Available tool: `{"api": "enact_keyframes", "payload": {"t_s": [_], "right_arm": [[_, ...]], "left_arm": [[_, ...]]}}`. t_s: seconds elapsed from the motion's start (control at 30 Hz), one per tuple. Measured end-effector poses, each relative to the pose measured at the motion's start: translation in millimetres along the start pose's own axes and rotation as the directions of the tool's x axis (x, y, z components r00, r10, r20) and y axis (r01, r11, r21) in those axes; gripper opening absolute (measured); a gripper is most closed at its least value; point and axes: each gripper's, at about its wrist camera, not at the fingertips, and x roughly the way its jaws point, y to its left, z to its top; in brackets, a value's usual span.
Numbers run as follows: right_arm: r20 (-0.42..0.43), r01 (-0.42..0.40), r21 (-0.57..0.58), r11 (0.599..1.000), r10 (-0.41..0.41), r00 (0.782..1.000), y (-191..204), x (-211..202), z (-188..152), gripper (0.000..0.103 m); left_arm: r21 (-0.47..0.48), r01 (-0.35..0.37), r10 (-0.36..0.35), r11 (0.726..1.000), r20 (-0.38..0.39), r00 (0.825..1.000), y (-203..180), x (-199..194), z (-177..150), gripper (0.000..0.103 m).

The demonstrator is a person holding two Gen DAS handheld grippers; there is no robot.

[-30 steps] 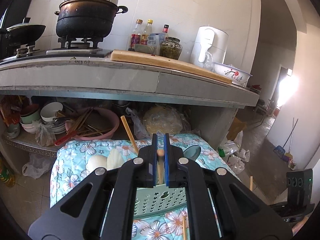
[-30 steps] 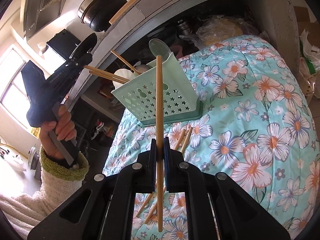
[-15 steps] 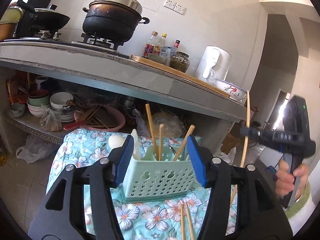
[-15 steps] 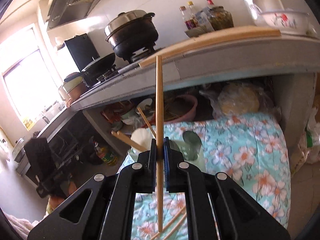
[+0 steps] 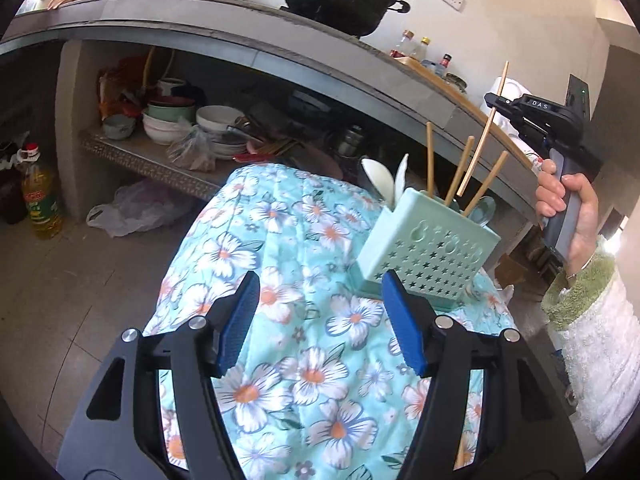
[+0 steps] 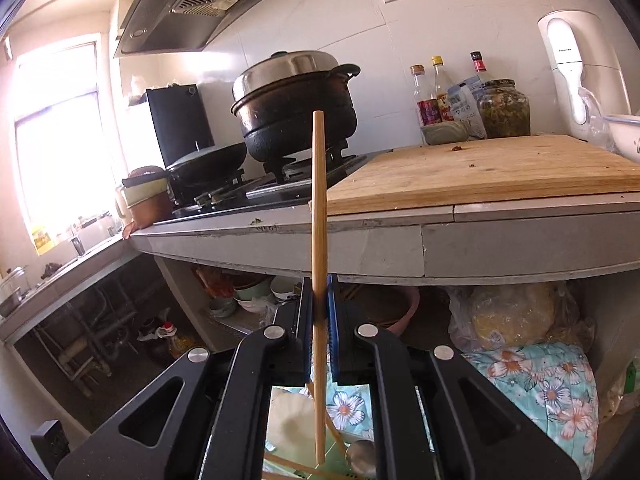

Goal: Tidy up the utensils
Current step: 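Lower the chopstick into the green holder and open the right tool, then move both tools back to the chopsticks on the quilt and close the right tool on them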

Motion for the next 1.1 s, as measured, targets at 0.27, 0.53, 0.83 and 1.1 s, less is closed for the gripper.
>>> {"api": "enact_keyframes", "payload": {"t_s": [0.27,0.53,0.83,1.1], "right_arm": [[-0.040,0.093,-0.160,0.983,-0.100,0.994,11,29,-37,0.007],[-0.115,0.088,-0.170,0.982,-0.108,0.987,3,14,-54,0.018],[-0.084,0.028,-0.033,0.999,-0.031,0.996,-5,-74,-63,0.034],[-0.289,-0.001,0.257,0.967,0.078,0.954,-31,-131,-158,0.039]], "left_arm": [[-0.046,-0.054,0.054,0.997,0.002,0.999,29,-6,-2,0.060],[-0.005,-0.032,0.032,0.999,-0.009,0.999,12,0,-3,0.060],[0.020,0.026,-0.025,0.999,-0.018,1.000,-13,-5,-12,0.060],[0.113,0.130,-0.114,0.985,-0.134,0.984,-52,10,-41,0.061]]}}
